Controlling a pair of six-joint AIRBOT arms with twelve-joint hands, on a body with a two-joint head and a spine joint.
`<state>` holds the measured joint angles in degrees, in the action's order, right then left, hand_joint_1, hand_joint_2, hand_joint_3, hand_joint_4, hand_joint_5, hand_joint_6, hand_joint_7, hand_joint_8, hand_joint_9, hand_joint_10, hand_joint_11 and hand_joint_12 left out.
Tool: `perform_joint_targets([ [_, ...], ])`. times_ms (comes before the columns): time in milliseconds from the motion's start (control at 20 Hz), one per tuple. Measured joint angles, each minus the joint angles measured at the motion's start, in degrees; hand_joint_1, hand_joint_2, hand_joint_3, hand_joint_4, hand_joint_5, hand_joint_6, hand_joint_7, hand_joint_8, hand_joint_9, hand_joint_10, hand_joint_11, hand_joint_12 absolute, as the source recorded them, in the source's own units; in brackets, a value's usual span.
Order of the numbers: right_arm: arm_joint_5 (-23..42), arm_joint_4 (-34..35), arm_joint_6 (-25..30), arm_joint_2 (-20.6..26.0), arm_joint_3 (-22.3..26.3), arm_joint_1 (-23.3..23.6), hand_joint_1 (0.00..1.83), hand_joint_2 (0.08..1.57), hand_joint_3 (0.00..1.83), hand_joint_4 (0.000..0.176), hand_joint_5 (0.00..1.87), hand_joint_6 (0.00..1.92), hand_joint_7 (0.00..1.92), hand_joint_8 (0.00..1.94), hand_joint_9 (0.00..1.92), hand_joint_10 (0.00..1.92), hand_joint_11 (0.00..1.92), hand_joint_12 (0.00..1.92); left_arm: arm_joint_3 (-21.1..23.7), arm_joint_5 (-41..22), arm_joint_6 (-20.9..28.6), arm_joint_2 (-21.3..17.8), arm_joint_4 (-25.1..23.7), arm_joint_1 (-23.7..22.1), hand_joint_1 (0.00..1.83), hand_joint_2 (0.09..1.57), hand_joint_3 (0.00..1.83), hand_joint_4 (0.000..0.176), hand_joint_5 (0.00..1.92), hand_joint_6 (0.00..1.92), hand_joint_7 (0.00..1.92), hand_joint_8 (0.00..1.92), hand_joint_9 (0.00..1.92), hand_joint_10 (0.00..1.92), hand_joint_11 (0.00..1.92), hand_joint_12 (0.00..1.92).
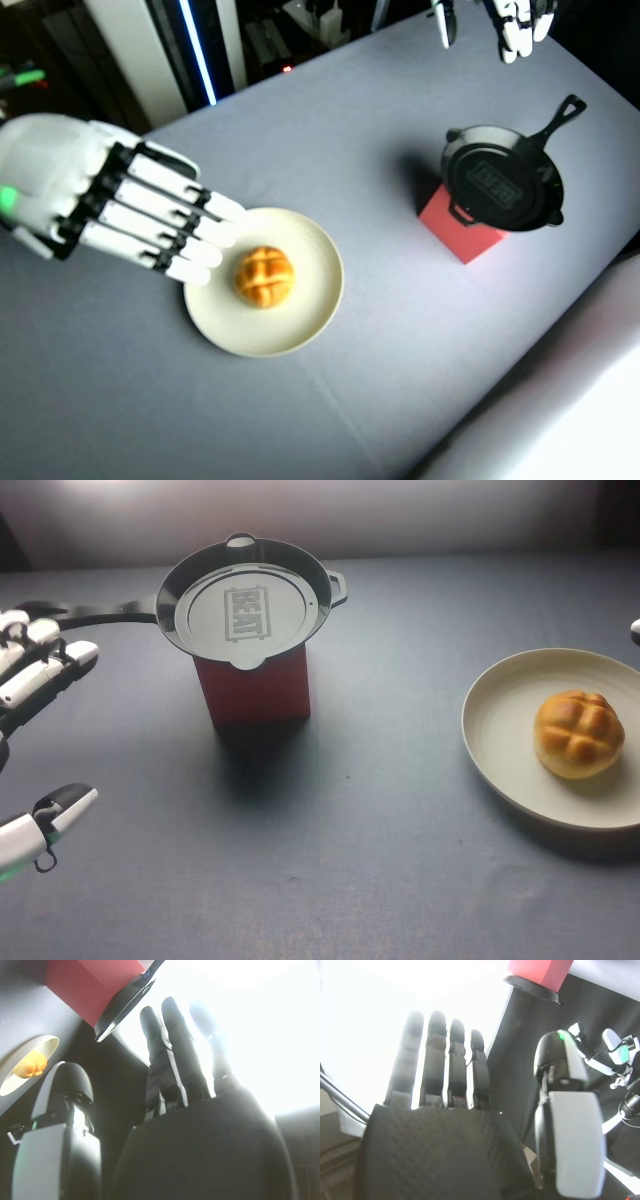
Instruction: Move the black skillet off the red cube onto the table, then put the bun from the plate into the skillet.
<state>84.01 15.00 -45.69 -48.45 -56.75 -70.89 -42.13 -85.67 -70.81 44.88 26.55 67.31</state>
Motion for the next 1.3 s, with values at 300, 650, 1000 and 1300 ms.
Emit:
perform_joint_targets([
  [300, -0.2, 0.0, 0.0, 0.0, 0.0, 0.0, 0.55, 1.28, 0.01, 0.105, 0.3, 0.0, 0.23, 0.0, 0.22, 0.0, 0.19, 0.13, -0.7, 0.8, 0.0, 0.2, 0.0, -1.0, 0.61, 1.1, 0.0, 0.042, 0.14, 0.0, 0.05, 0.0, 0.0, 0.0, 0.0, 0.0],
  [650, -0.8, -0.5, 0.2, -0.2, -0.2, 0.0, 0.59, 1.29, 0.0, 0.101, 0.3, 0.0, 0.22, 0.0, 0.21, 0.0, 0.19, 0.1, -11.2, 12.3, 0.4, 5.1, 5.2, -12.2, 0.8, 1.01, 0.0, 0.134, 0.07, 0.0, 0.0, 0.0, 0.0, 0.0, 0.0, 0.0],
  [1000, -1.1, -0.6, 0.4, -0.3, -0.3, -0.8, 0.58, 1.28, 0.0, 0.112, 0.31, 0.0, 0.23, 0.0, 0.21, 0.0, 0.19, 0.08, -21.1, 25.7, 0.3, 9.5, 9.4, -20.3, 0.84, 0.9, 0.0, 0.162, 0.0, 0.0, 0.0, 0.0, 0.0, 0.0, 0.0, 0.0],
  [1300, -1.2, -0.6, 0.4, -0.4, -0.7, -0.8, 0.58, 1.27, 0.0, 0.099, 0.32, 0.0, 0.25, 0.01, 0.21, 0.0, 0.19, 0.07, -26.4, 33.9, -1.7, 13.0, 10.5, -25.2, 0.82, 0.88, 0.0, 0.176, 0.03, 0.01, 0.0, 0.0, 0.0, 0.0, 0.0, 0.0],
])
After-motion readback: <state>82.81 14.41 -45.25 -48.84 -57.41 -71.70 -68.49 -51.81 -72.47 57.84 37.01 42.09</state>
